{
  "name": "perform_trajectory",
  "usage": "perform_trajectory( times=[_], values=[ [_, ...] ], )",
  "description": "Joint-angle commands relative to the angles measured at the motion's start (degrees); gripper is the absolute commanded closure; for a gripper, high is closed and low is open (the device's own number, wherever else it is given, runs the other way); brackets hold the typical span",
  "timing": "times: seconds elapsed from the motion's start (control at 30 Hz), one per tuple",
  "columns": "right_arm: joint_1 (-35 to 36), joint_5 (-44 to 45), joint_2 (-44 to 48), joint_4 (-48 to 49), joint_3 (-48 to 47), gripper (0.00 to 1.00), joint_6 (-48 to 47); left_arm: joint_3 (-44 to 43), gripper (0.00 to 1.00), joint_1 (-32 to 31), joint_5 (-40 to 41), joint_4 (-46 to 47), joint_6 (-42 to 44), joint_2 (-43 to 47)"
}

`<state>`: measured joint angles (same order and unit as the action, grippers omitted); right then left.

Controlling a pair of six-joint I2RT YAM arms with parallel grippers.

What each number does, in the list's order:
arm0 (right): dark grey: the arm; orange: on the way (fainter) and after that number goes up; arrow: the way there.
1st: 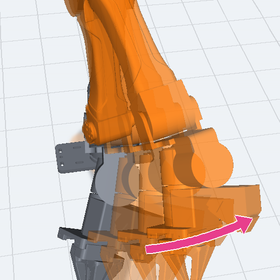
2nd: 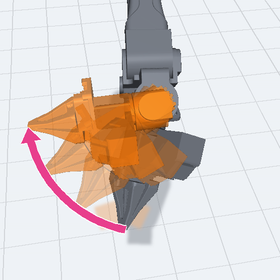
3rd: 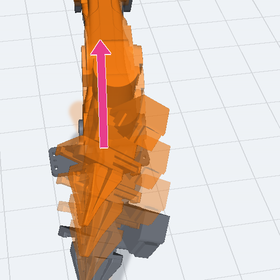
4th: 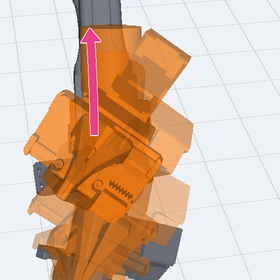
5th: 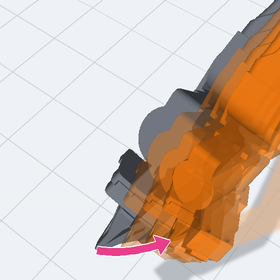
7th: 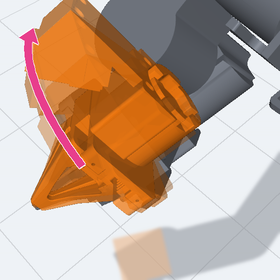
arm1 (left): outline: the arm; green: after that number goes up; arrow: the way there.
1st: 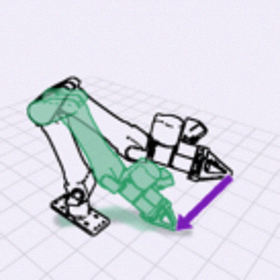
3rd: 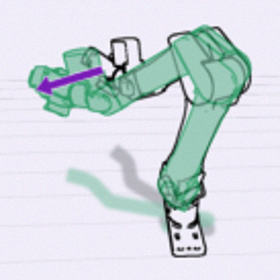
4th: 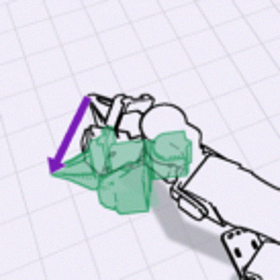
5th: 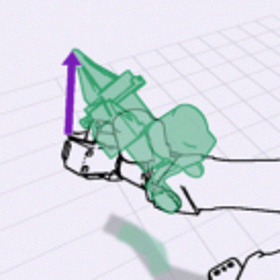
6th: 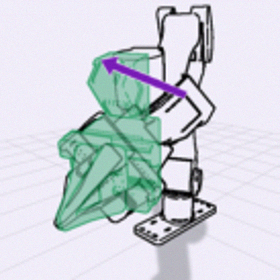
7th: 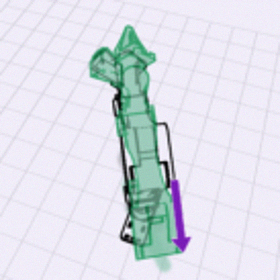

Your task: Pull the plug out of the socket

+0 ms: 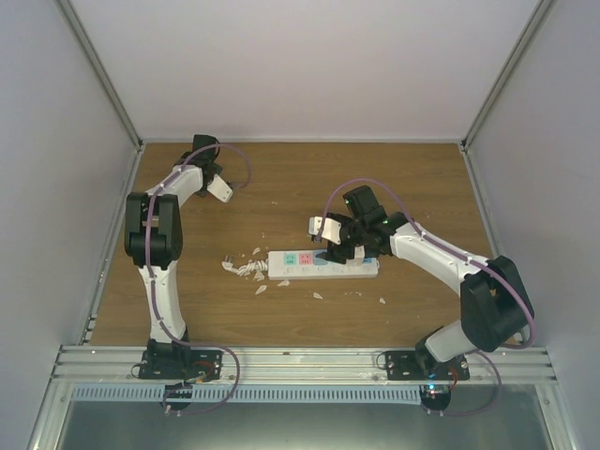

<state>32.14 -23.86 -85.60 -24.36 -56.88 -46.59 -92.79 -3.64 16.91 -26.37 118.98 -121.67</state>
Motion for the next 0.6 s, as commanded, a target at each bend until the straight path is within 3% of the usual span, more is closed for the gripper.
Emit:
perform_trajectory(
  times=[0.0, 0.33, 0.57],
  values=[
    [-0.15, 0.54, -0.63, 0.71, 0.54, 0.22, 0.47, -2.13, 0.65, -0.42, 3.59, 6.68, 16.94, -1.81],
    [-0.15, 0.67, -0.8, 0.92, 0.76, 0.22, 0.27, -1.18, 0.6, -2.11, 3.0, 7.36, 20.17, -2.2],
    [-0.15, 1.08, -0.96, 0.94, 0.89, 0.21, 0.14, 0.38, 0.31, -2.9, 4.31, 9.7, 21.81, -1.36]
  ],
)
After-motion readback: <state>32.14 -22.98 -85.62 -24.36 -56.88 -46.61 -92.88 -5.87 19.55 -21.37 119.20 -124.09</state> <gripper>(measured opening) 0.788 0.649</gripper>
